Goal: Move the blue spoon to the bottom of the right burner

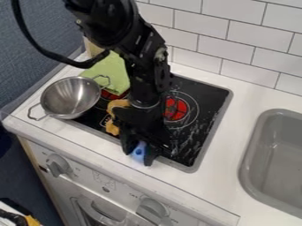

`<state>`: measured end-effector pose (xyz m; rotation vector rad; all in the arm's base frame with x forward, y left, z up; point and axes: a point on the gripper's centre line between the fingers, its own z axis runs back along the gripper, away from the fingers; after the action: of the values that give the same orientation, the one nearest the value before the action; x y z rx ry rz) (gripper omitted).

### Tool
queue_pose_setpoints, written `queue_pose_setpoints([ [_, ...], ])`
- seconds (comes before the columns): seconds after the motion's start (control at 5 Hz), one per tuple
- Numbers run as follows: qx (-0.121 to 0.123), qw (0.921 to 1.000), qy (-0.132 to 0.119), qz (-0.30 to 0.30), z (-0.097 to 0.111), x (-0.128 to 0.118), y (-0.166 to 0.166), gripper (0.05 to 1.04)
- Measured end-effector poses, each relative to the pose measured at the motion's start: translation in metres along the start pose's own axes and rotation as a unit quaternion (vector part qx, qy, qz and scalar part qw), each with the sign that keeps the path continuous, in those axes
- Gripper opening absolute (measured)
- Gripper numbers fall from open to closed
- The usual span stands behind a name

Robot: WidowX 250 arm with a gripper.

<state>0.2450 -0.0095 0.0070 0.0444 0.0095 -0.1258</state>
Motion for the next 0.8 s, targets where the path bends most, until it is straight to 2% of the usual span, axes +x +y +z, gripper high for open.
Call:
queue_pose_setpoints([
  [0.2, -0.021, 0.9994, -0.026, -0.007, 0.029, 0.0, -0.006, 1.007],
  [0.4, -0.019, 0.9983, -0.054, 0.001, 0.067, -0.006, -0.004, 1.005],
  [0.8, -0.028, 0.9983, -0.05, 0.01, 0.074, -0.011, 0.001, 1.001],
])
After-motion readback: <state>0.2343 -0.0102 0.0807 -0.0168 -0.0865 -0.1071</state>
